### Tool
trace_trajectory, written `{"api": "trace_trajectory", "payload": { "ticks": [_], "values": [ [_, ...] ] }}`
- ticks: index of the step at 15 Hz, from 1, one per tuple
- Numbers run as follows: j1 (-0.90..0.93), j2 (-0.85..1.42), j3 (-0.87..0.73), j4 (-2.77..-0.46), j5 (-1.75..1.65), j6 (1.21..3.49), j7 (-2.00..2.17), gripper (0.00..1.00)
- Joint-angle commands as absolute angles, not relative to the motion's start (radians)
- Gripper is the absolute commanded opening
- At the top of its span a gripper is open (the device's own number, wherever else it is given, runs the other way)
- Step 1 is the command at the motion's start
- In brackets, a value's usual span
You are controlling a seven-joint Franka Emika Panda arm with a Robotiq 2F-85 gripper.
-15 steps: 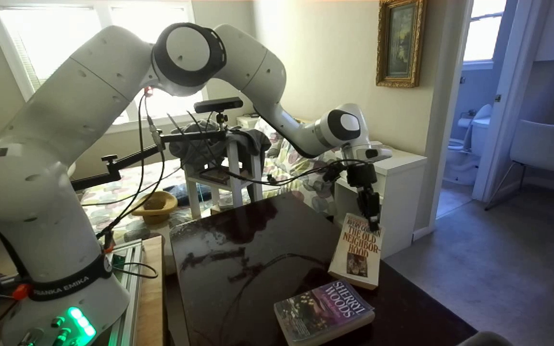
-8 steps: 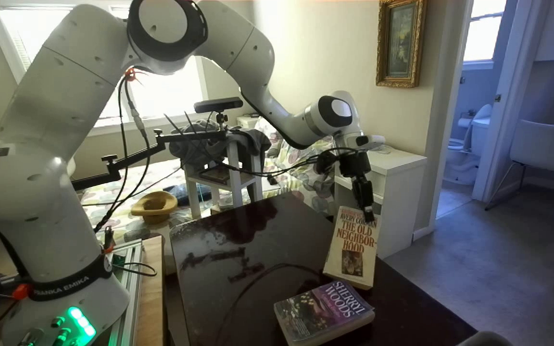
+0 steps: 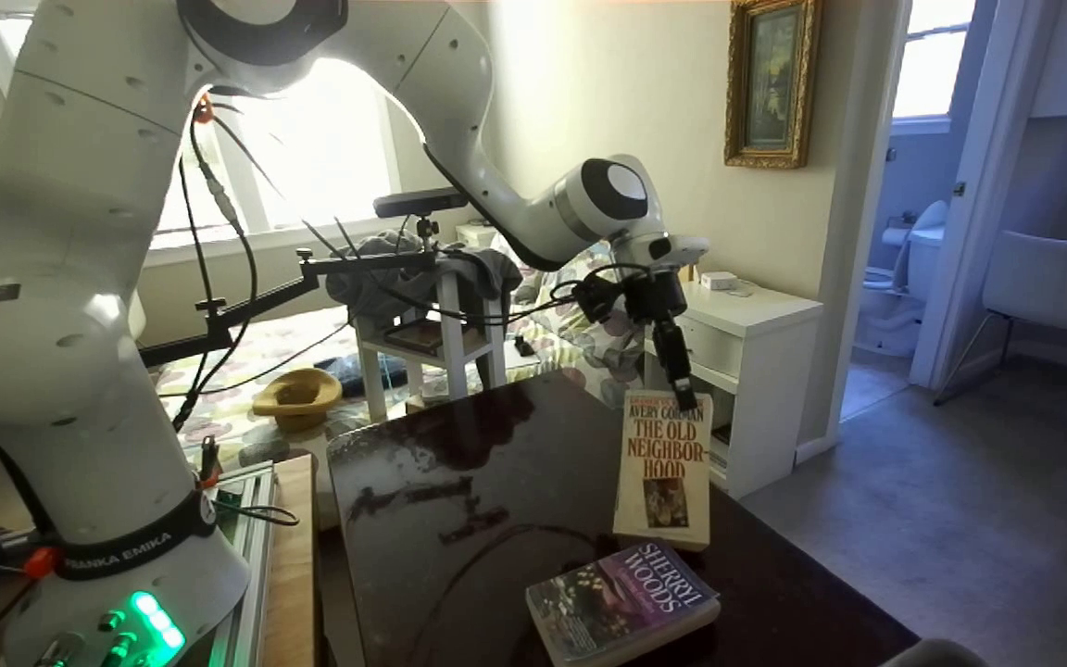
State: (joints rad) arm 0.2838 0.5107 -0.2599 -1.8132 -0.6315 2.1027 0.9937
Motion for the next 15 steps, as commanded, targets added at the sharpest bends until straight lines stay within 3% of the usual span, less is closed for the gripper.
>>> {"api": "trace_trajectory", "payload": {
  "ticks": [1, 15],
  "values": [
    [0.264, 0.378, -0.218, -1.957, -0.716, 2.131, 1.099, 0.05],
    [0.092, -0.046, -0.115, -2.354, -0.847, 2.303, 1.389, 0.05]
  ]
}}
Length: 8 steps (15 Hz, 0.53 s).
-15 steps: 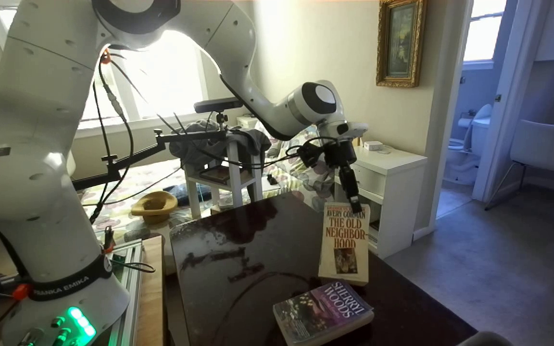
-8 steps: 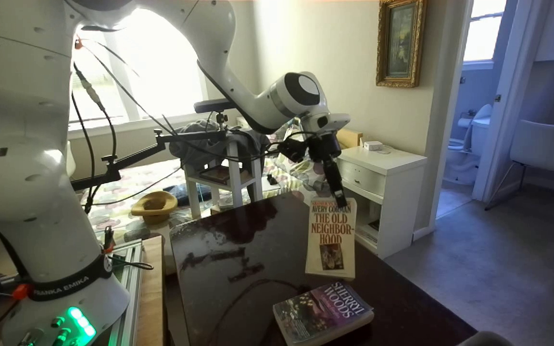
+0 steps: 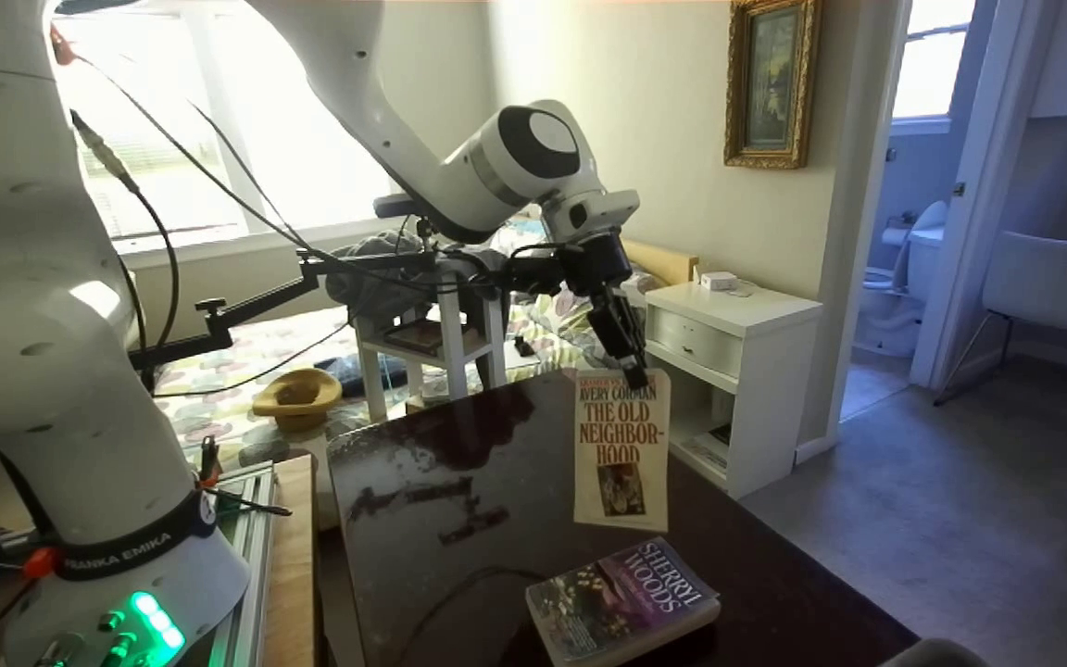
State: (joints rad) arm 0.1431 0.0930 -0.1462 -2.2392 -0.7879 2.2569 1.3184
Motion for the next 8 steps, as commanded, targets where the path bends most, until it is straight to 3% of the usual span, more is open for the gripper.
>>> {"api": "trace_trajectory", "payload": {
  "ticks": [1, 8],
  "values": [
    [0.076, -0.08, -0.108, -2.38, -0.858, 2.312, 1.405, 0.05],
    [-0.011, -0.237, -0.059, -2.526, -0.845, 2.327, 1.445, 0.05]
  ]
}}
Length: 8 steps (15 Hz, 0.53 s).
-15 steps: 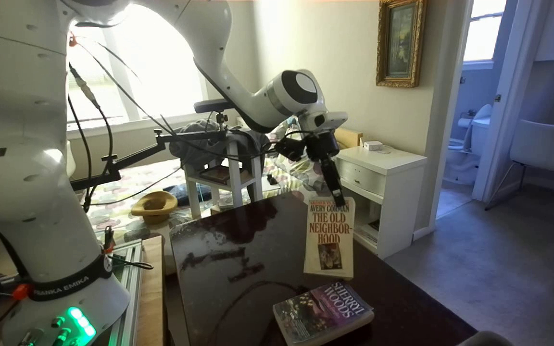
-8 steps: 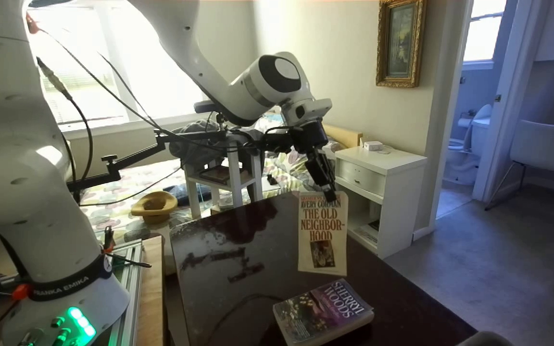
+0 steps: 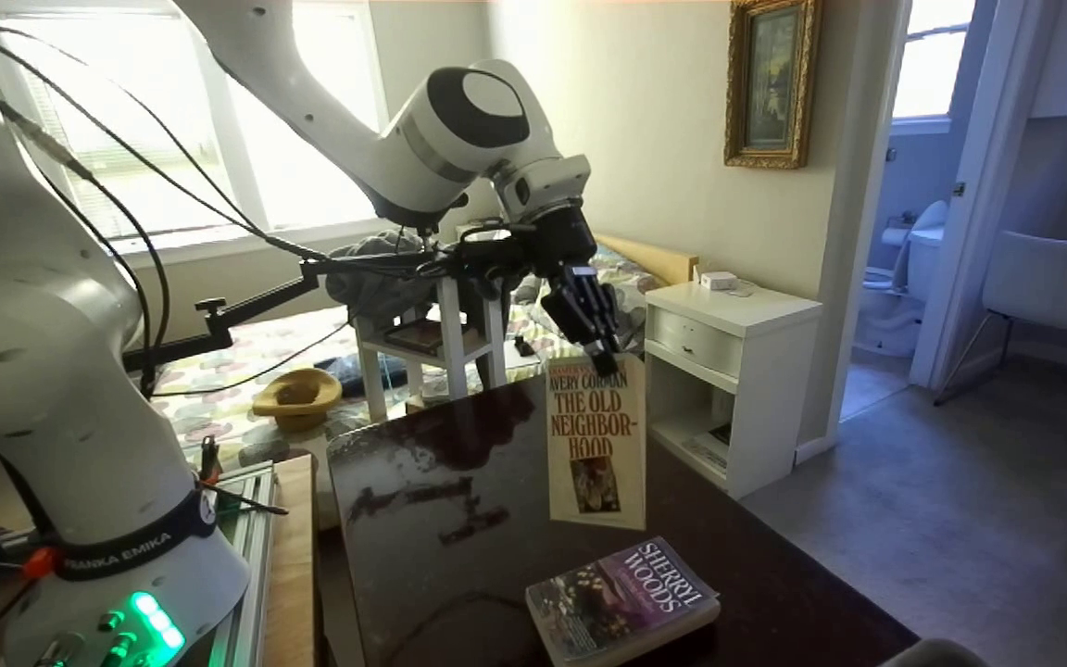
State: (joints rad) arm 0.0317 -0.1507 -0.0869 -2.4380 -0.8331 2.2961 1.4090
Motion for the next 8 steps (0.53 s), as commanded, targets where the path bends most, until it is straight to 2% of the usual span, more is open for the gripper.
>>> {"api": "trace_trajectory", "payload": {
  "ticks": [1, 8],
  "values": [
    [-0.022, -0.251, -0.059, -2.545, -0.834, 2.338, 1.452, 0.05],
    [-0.109, -0.331, -0.071, -2.66, -0.813, 2.411, 1.578, 0.05]
  ]
}}
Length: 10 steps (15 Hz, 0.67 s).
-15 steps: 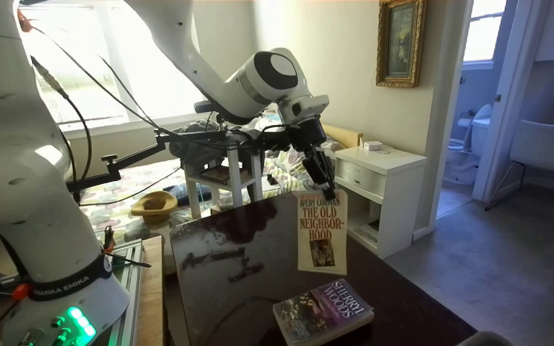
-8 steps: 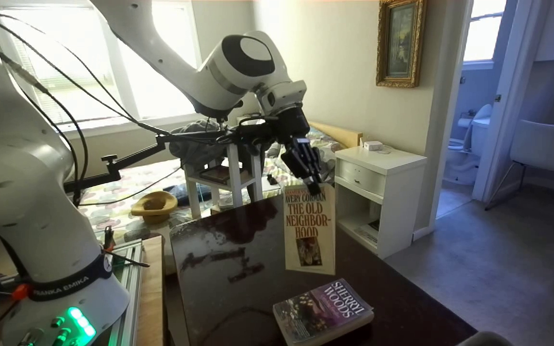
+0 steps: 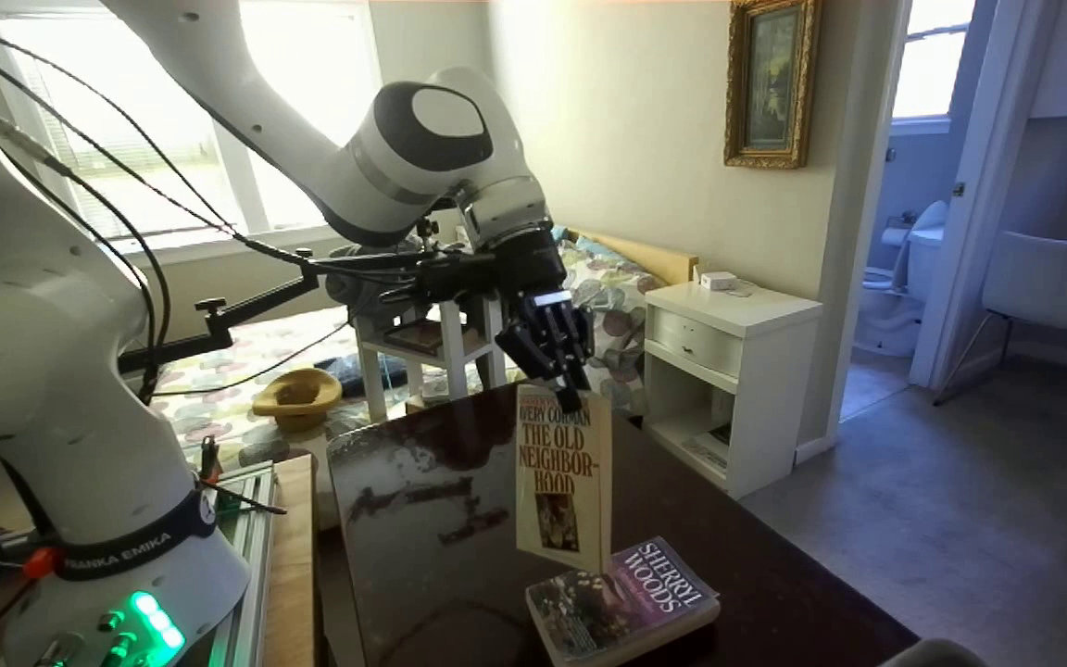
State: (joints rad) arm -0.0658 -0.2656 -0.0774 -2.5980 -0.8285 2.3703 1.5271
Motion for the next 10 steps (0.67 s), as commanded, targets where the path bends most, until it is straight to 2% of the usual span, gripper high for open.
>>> {"api": "trace_trajectory", "payload": {
  "ticks": [1, 10],
  "values": [
    [-0.123, -0.334, -0.071, -2.668, -0.816, 2.418, 1.597, 0.05],
    [-0.198, -0.317, -0.081, -2.651, -0.809, 2.404, 1.684, 0.05]
  ]
}}
